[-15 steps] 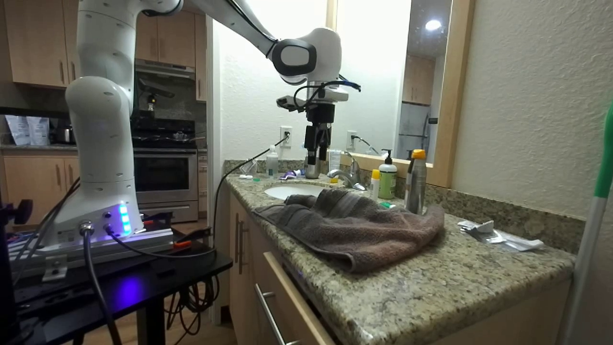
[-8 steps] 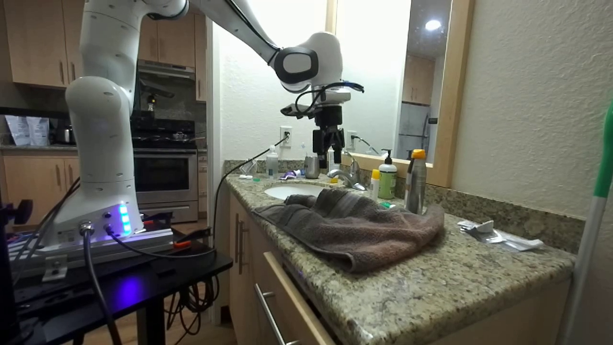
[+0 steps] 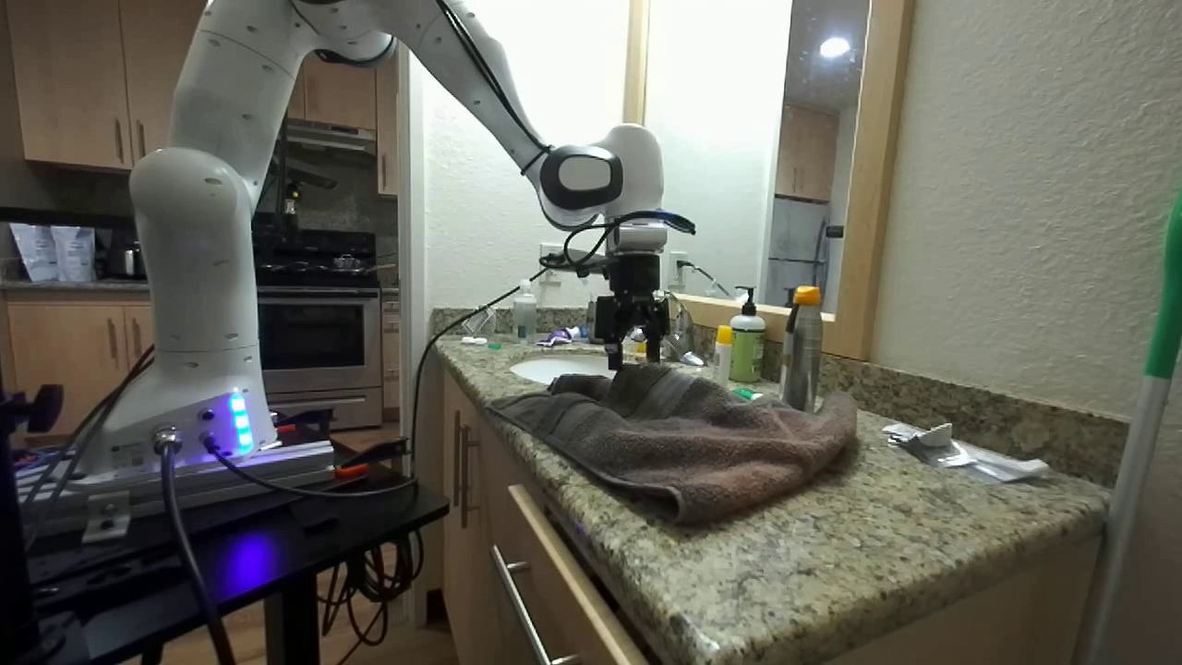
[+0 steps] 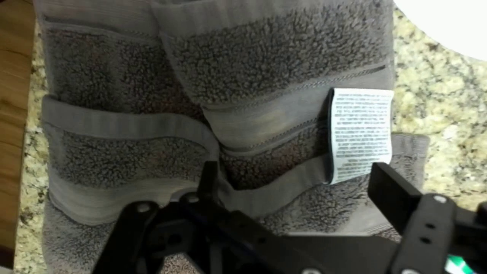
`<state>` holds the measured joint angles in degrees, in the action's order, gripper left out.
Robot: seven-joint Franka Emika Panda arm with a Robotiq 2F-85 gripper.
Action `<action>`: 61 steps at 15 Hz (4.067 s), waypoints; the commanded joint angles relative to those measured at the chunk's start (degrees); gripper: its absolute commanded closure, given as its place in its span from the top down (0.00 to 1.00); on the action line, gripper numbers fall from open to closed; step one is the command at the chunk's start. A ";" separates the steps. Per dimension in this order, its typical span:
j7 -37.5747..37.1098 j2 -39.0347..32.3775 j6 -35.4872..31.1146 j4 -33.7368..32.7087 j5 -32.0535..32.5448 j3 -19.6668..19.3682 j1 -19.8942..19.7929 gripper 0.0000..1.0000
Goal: Use the grey towel to wipe the countertop
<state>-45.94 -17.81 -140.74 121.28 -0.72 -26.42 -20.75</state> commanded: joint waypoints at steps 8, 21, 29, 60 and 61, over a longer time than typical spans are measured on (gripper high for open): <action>-4.82 -2.15 0.78 -0.88 2.00 -2.26 1.07 1.00; -3.14 -1.74 -2.43 0.23 -0.78 -0.26 0.42 0.31; 15.58 2.33 7.74 3.35 -15.95 4.79 -3.02 0.00; 26.79 2.11 4.81 3.83 -23.00 2.01 -7.52 0.01; 28.15 2.52 6.61 4.16 -24.06 2.98 -7.30 0.01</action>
<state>-21.75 -17.50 -138.47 123.81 -21.46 -26.33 -27.59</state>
